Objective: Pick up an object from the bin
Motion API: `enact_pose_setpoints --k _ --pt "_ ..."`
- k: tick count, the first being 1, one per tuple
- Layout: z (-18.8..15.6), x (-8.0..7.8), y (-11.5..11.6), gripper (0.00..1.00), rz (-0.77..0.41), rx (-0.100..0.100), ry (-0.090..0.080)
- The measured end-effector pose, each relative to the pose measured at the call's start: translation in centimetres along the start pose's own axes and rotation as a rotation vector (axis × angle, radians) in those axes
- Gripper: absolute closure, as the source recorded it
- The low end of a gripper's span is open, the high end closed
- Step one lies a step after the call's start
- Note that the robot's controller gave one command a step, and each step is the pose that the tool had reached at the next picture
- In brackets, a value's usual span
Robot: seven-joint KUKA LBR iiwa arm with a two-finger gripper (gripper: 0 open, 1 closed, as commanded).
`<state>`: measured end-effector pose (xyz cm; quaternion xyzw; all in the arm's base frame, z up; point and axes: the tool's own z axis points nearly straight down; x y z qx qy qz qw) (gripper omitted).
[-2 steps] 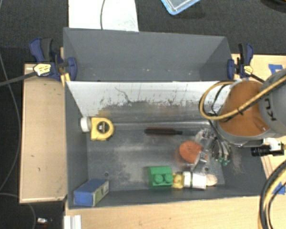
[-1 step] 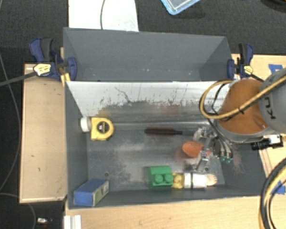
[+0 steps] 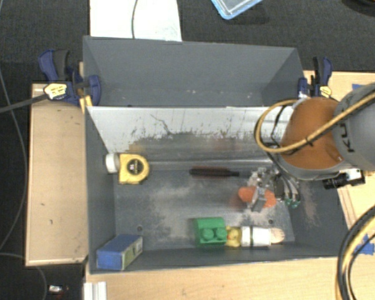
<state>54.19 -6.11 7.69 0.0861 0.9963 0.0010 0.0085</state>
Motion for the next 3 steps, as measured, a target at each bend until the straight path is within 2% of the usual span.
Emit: enact_pose_setpoints --k 1,2,3 --pt "0.0 0.0 0.0 1.00 0.000 0.000 0.000" --pt "-6.6 0.3 0.1 1.00 0.006 0.000 0.004" --pt "-14.2 0.9 -1.1 1.00 0.064 0.001 0.007"
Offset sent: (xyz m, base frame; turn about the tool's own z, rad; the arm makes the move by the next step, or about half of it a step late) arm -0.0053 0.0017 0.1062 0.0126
